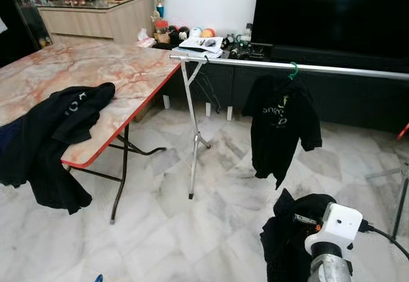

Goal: Hang hanger

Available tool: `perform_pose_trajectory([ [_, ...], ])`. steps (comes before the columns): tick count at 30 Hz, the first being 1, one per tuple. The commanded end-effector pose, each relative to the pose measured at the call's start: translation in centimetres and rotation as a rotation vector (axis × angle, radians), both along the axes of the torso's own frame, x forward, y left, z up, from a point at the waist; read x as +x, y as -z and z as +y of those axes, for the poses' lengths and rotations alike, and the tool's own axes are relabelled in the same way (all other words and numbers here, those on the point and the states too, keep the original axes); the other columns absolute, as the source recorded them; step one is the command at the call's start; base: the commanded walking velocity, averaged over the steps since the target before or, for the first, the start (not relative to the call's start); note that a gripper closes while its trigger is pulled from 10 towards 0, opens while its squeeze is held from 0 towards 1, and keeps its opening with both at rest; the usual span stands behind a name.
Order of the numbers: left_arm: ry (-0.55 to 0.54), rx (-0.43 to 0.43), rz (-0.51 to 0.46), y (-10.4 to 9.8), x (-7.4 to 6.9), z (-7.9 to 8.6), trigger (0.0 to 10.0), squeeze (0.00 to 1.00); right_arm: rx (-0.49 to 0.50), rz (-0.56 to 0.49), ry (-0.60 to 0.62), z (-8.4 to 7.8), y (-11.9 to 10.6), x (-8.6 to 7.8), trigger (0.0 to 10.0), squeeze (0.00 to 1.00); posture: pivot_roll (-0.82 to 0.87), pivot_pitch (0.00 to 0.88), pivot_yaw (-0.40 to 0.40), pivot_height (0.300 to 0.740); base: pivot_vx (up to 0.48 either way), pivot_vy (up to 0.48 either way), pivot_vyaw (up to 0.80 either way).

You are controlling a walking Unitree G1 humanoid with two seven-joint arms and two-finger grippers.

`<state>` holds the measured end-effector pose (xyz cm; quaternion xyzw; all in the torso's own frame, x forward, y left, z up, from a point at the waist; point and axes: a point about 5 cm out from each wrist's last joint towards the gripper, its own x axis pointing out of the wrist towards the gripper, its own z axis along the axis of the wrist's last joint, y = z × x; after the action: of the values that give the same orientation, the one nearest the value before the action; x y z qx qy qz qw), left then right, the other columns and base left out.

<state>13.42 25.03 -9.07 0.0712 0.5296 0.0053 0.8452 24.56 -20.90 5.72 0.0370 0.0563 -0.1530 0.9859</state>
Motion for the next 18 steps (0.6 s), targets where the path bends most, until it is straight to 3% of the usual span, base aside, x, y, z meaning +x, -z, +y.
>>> perform_pose_trajectory([
  [1,-0.007,0.022,0.007,-0.2,-0.2,1.0,10.0,0.00,-0.008,-0.036,-0.021,0.6,-0.9,0.6,10.0,0.00,0.09,0.021,0.023,0.740,0.000,0.469,0.00],
  [10,-0.012,0.019,0.019,0.0,-0.5,0.7,10.0,0.00,-0.023,-0.033,-0.036,1.0,-1.0,1.0,10.0,0.00,0.09,0.021,0.023,0.740,0.000,0.466,0.00],
  [18,0.005,-0.001,0.026,0.6,-0.4,-1.5,10.0,0.00,-0.038,-0.037,-0.055,1.3,-1.2,1.4,10.0,0.00,0.09,0.027,0.023,0.740,0.000,0.462,0.00],
])
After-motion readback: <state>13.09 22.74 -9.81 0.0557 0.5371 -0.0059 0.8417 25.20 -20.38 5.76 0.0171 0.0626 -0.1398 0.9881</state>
